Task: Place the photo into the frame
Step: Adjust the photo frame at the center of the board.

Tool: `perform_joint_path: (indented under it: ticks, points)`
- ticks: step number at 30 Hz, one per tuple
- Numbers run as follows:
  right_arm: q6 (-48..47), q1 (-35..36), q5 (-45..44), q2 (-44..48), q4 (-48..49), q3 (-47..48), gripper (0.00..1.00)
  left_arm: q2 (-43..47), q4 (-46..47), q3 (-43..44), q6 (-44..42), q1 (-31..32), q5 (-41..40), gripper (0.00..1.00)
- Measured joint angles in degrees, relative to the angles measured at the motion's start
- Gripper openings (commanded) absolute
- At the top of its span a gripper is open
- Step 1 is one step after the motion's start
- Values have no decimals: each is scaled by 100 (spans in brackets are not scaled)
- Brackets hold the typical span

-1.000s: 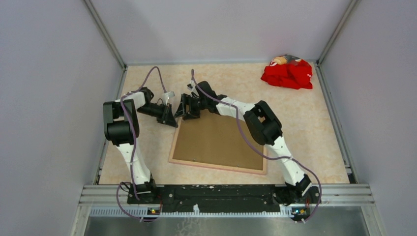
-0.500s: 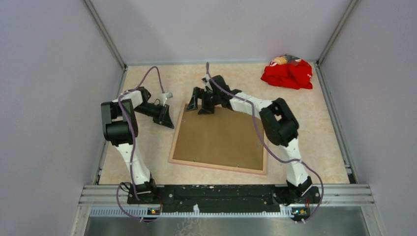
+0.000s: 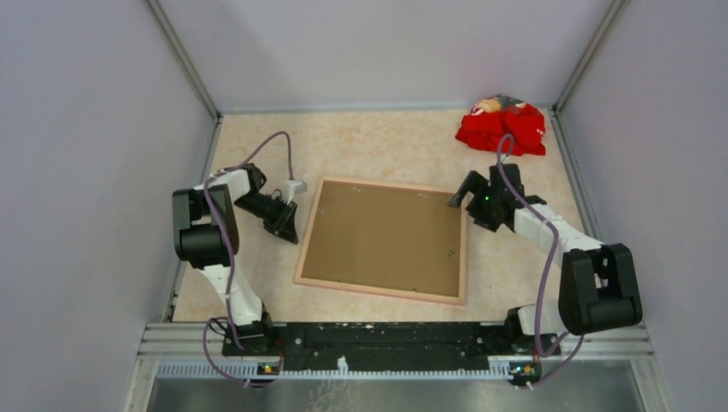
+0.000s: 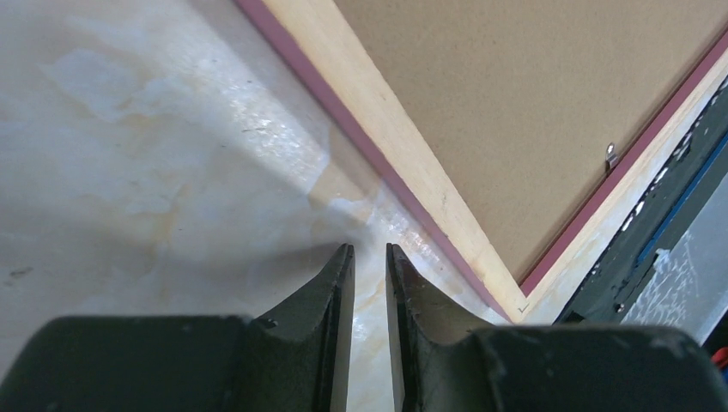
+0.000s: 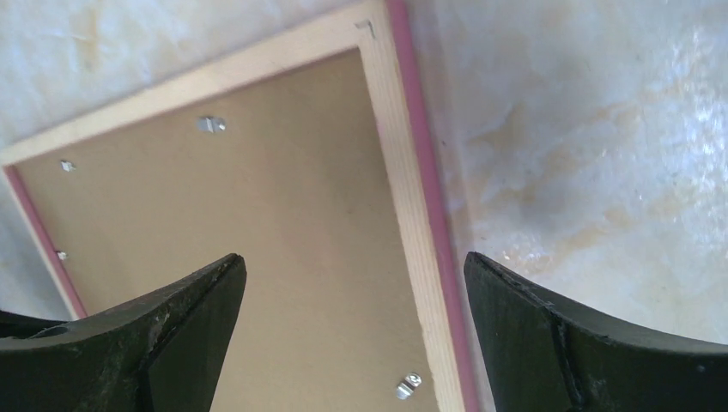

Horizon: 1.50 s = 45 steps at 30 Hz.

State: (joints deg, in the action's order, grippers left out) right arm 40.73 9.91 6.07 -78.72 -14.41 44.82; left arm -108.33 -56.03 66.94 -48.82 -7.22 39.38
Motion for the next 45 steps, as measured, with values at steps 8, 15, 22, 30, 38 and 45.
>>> perform_joint_path:
  ticks: [8, 15, 22, 30, 38, 45]
  points:
    - [-105, 0, 249, -474, 361, -205, 98, 389, 160, -459, -35, 560, -319, 26]
    - [-236, 199, -107, -1663, 557, 837, 98, 813, 234, -828, 166, 1722, -1064, 26]
    - [-404, 798, -433, -3414, 404, 3106, 98, 754, -468, -1172, 400, 2863, -1161, 36]
    - [-708, 1132, -11, -4653, -435, 5204, 99, 717, -866, -1276, 229, 3189, -962, 52]
    - [-1130, 1200, 74, -4098, -1115, 5460, 99, 719, -1823, 289, -942, 2396, -308, 54]
    - [-1108, 1200, 57, -1864, -1113, 3786, 99, 389, -1526, 1646, -772, 1207, -236, 43]
